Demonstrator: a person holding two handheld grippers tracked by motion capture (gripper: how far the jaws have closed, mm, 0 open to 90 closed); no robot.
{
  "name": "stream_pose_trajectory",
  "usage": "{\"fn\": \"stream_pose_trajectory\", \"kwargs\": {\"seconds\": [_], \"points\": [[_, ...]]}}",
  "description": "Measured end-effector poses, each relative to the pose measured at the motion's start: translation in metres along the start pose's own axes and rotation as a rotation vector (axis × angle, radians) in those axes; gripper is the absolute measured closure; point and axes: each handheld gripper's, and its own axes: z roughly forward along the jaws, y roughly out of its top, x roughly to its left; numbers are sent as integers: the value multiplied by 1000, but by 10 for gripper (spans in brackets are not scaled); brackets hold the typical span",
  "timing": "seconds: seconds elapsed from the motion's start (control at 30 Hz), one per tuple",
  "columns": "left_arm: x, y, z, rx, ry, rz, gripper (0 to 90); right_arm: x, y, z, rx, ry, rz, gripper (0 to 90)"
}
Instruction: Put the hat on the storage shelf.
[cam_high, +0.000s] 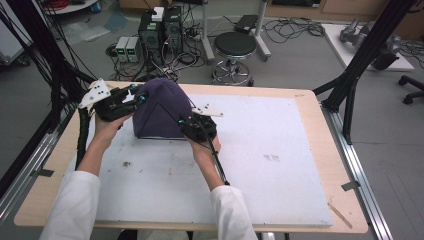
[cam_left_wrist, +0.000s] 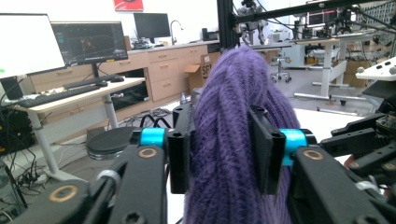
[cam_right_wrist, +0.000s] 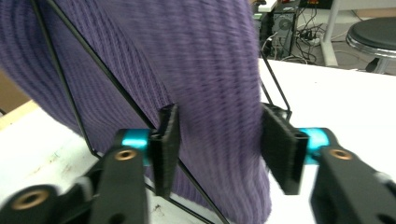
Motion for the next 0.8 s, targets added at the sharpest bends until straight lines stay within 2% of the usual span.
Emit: {"fn": "stream_pose_trajectory", "kwargs": {"seconds": [0.07,0.13,0.17,0.2,0.27,0.33,0.43,0.47,0.63,0.8], "points": [[-1,0,-3,0,39,-34,536,0,1,-2,-3,5,-8,423],[0,1,-4,6,51,-45,507,1,1,-3,-2,7,-6,410],[-1,2,-5,18,83,-63,442,1,2,-4,-8,9,-11,400],[-1,3,-6,28,109,-76,314,2,3,-7,-19,7,-14,364],[-2,4,-10,20,126,-82,316,2,5,-9,-29,8,-10,343],[-3,3,-16,14,147,-66,325,2,6,-11,-43,12,-11,332],[-3,3,-20,7,158,-71,325,1,7,-14,-55,12,-5,318],[-3,3,-24,1,177,-68,325,1,7,-15,-58,11,-1,313],[-5,6,-31,-16,203,-58,336,-3,9,-17,-76,6,7,294],[-8,10,-40,-34,234,-50,336,-11,14,-27,-130,-17,8,233]]}}
